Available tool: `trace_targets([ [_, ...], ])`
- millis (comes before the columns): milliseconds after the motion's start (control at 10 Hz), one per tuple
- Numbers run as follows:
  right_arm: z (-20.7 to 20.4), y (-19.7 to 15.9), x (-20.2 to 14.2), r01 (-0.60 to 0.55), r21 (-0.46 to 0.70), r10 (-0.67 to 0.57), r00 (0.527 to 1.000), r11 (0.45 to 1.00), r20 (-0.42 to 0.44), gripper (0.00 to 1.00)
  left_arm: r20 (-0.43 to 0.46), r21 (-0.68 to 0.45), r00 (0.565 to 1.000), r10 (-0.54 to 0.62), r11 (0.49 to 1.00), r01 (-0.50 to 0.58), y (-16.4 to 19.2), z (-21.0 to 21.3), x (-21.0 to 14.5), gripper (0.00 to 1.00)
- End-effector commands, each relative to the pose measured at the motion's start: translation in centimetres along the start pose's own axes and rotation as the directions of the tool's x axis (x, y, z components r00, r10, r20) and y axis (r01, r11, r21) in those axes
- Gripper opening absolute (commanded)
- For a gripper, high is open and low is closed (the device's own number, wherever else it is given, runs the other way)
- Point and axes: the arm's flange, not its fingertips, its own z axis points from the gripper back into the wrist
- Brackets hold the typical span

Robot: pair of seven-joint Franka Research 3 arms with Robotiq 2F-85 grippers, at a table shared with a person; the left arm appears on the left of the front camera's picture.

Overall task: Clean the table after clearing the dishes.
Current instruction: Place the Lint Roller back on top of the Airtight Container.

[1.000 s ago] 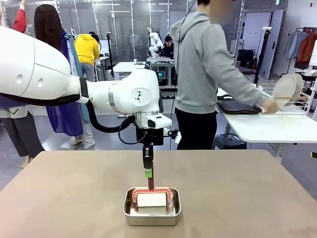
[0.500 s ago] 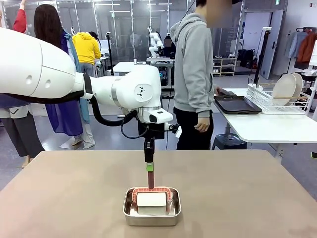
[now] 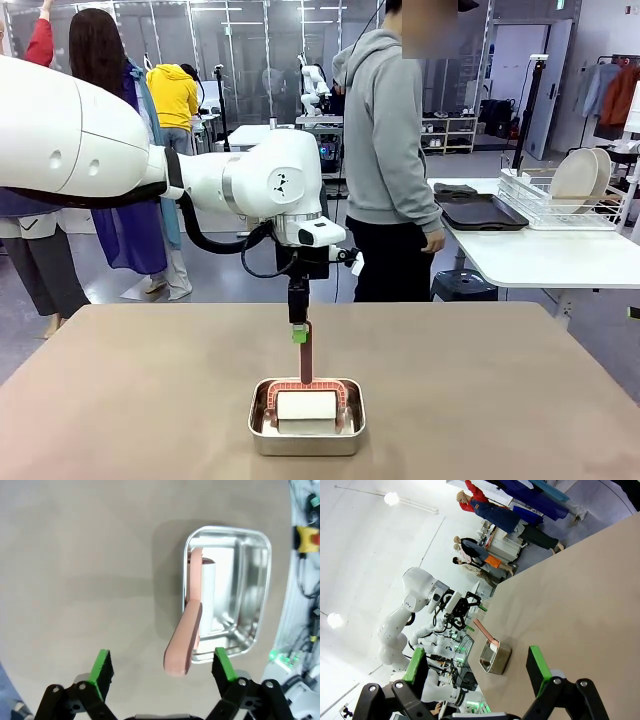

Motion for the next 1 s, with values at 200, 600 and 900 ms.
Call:
trace_targets([
  [200,-0.1,0.4,0.0,0.002,0.003,-0.002,1.000,1.000,-0.001,1.00,-0.004,0.005,1.000,-0.011,1.000,0.011,-0.3,0.1,0.5,1.00],
  [600,-0.1,0.4,0.0,0.002,0.003,-0.002,1.000,1.000,-0.001,1.00,0.001,0.000,1.000,-0.009,1.000,0.009,-0.2,0.0,0.5,1.00],
  [900,-0.1,0.4,0.0,0.002,0.003,-0.002,1.000,1.000,-0.001,1.00,0.469,-0.283,0.841,0.272,0.948,-0.149,1.5,5.0,-14.8,1.00],
])
